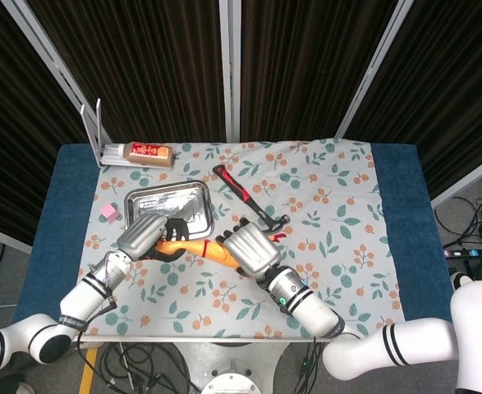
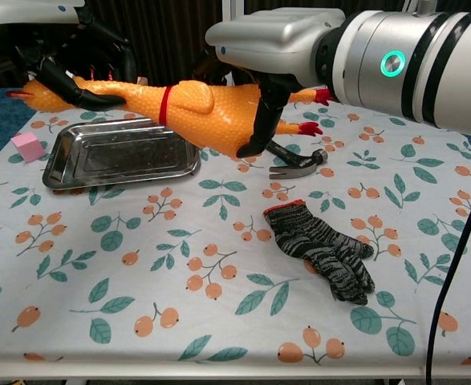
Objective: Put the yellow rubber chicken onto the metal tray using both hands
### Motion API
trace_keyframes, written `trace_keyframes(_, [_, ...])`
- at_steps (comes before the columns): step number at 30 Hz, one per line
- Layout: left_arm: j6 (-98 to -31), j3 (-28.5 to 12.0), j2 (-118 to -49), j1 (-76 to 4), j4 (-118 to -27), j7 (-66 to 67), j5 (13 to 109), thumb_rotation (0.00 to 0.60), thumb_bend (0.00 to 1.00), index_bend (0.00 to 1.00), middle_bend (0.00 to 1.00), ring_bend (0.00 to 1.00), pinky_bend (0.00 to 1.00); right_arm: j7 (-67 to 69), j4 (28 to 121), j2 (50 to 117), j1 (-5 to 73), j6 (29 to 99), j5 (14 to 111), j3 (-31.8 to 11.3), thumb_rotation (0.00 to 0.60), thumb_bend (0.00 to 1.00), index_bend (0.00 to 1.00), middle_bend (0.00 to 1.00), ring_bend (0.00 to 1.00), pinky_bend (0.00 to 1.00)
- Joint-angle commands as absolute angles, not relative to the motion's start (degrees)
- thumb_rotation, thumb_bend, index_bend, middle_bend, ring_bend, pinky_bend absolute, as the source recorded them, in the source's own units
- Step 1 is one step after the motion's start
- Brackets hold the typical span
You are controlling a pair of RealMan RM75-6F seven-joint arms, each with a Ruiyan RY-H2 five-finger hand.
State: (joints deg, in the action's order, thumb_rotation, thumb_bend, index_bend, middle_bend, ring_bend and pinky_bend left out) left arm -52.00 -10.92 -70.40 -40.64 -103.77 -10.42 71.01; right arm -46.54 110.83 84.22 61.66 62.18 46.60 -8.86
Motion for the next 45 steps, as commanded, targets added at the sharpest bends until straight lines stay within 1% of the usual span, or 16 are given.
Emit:
trace_keyframes(1, [-52.02, -10.88, -70.45, -40.64, -103.82, -10.33, 71.0, 0.6, 0.61, 0.71, 0.75, 0.65, 0.74, -46.47, 110.89, 84.22, 61.61, 62.3, 46.58, -8.79, 0.6, 0.86, 1.0, 0.95, 0.7, 0.34])
trace_keyframes(4, [-52.18, -10.78, -70.42, -40.54, -103.99, -10.21, 71.19, 0.6, 0.61, 0.71, 0.75, 0.65, 0.74, -45.14, 110.89, 84.04, 61.15, 62.71, 47.11, -9.19, 0.6, 0.81, 0.99, 0.95, 0.7, 0.34])
trace_keyframes(6, [-52.35, -10.61, -70.38, -40.39, -104.1, -10.15, 71.43, 0.6, 0.61, 0.71, 0.75, 0.65, 0.74, -44.05, 111.12, 83.35, 60.74, 62.95, 47.44, -9.61, 0.6, 0.68, 0.9, 0.9, 0.65, 0.33])
trace_keyframes(7, [-52.41, -10.53, -70.36, -40.32, -104.1, -10.14, 71.55, 0.6, 0.61, 0.71, 0.75, 0.65, 0.74, -43.56, 111.15, 82.99, 60.47, 63.33, 47.87, -9.85, 0.6, 0.57, 0.81, 0.85, 0.59, 0.31])
trace_keyframes(8, [-52.46, -10.49, -70.37, -40.27, -104.08, -10.17, 71.6, 0.6, 0.61, 0.71, 0.75, 0.65, 0.74, -43.31, 111.13, 82.74, 60.28, 63.67, 48.3, -9.99, 0.6, 0.44, 0.66, 0.75, 0.52, 0.29])
trace_keyframes(9, [-52.49, -10.46, -70.39, -40.24, -104.04, -10.18, 71.64, 0.6, 0.61, 0.71, 0.75, 0.65, 0.74, -43.14, 111.14, 82.52, 60.09, 64.0, 48.67, -10.07, 0.6, 0.35, 0.57, 0.68, 0.48, 0.28])
trace_keyframes(11, [-52.58, -10.39, -70.51, -40.15, -103.94, -10.26, 71.69, 0.6, 0.61, 0.71, 0.75, 0.65, 0.74, -42.66, 111.33, 82.05, 59.69, 64.55, 48.96, -10.35, 0.6, 0.14, 0.25, 0.44, 0.31, 0.24])
trace_keyframes(12, [-52.66, -10.36, -70.58, -40.1, -103.91, -10.27, 71.73, 0.6, 0.61, 0.71, 0.75, 0.65, 0.74, -42.53, 111.46, 81.84, 59.58, 64.67, 48.85, -10.49, 0.6, 0.07, 0.12, 0.33, 0.25, 0.23])
trace_keyframes(14, [-52.8, -10.33, -70.66, -40.01, -103.83, -10.31, 71.79, 0.6, 0.61, 0.71, 0.75, 0.65, 0.74, -42.35, 111.87, 81.33, 59.45, 64.59, 48.42, -10.67, 0.6, 0.01, 0.01, 0.18, 0.17, 0.21])
trace_keyframes(15, [-52.86, -10.33, -70.67, -39.97, -103.8, -10.35, 71.81, 0.6, 0.61, 0.71, 0.75, 0.65, 0.74, -42.22, 112.03, 81.12, 59.41, 64.43, 48.32, -10.7, 0.6, 0.0, 0.0, 0.11, 0.14, 0.2])
trace_keyframes(17, [-53.06, -10.31, -70.71, -39.83, -103.75, -10.42, 71.86, 0.6, 0.61, 0.71, 0.75, 0.65, 0.74, -41.98, 112.31, 80.68, 59.31, 64.22, 48.18, -10.76, 0.6, 0.0, 0.0, 0.03, 0.09, 0.18])
trace_keyframes(19, [-53.19, -10.32, -70.72, -39.71, -103.71, -10.57, 71.87, 0.6, 0.61, 0.71, 0.75, 0.65, 0.74, -41.84, 112.48, 80.36, 59.19, 64.14, 48.34, -10.68, 0.6, 0.0, 0.0, 0.0, 0.07, 0.17])
trace_keyframes(24, [-52.57, -10.53, -70.73, -39.39, -102.91, -12.75, 70.8, 0.6, 0.61, 0.71, 0.75, 0.65, 0.74, -41.95, 113.21, 78.31, 57.98, 65.03, 49.58, -9.7, 0.6, 0.0, 0.0, 0.0, 0.05, 0.16])
trace_keyframes(28, [-51.96, -10.31, -71.42, -38.98, -99.97, -14.3, 69.75, 0.6, 0.61, 0.71, 0.75, 0.65, 0.74, -40.59, 114.67, 74.66, 55.39, 66.7, 52.01, -8.36, 0.6, 0.0, 0.0, 0.0, 0.05, 0.16])
trace_keyframes(35, [-52.13, -10.81, -76.19, -38.56, -89.55, -14.65, 65.99, 0.6, 0.61, 0.71, 0.75, 0.65, 0.73, -35.3, 117.49, 65.79, 48.38, 70.42, 60.37, -4.94, 0.6, 0.0, 0.0, 0.0, 0.05, 0.16])
trace_keyframes(45, [-52.3, -13.23, -85.33, -38.93, -74.89, -16.72, 62.74, 0.6, 0.61, 0.71, 0.75, 0.61, 0.65, -28.37, 116.41, 59.69, 40.56, 73.11, 68.02, -1.82, 0.6, 0.0, 0.0, 0.0, 0.05, 0.15])
